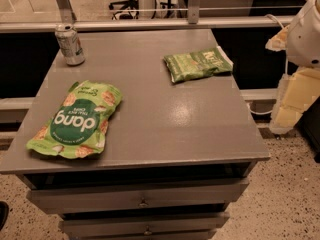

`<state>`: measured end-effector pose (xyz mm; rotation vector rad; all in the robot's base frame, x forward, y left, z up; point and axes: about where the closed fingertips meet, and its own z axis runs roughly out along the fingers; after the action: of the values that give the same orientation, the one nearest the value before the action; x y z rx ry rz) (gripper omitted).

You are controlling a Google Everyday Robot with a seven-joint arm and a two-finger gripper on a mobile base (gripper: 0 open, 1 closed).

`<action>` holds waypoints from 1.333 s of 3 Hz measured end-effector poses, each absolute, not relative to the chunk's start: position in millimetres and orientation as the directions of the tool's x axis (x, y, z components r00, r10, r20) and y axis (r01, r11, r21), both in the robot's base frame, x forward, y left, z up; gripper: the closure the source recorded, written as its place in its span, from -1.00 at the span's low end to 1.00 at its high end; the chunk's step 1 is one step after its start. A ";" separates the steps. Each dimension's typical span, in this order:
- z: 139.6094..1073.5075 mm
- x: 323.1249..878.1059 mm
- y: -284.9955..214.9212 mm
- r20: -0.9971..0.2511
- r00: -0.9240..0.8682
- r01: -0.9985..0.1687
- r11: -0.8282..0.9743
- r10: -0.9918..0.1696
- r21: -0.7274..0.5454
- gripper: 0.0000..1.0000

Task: Pick green rice chip bag

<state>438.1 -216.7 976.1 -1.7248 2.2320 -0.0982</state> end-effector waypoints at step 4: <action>936.0 512.4 -114.4 -0.465 -0.108 -0.957 0.218 -0.879 -0.192 -1.00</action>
Offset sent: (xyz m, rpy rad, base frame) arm 0.0153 0.0157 -0.0096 0.0970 -0.0060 0.0419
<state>512.4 -114.4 936.0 -1.6899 2.0165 0.2143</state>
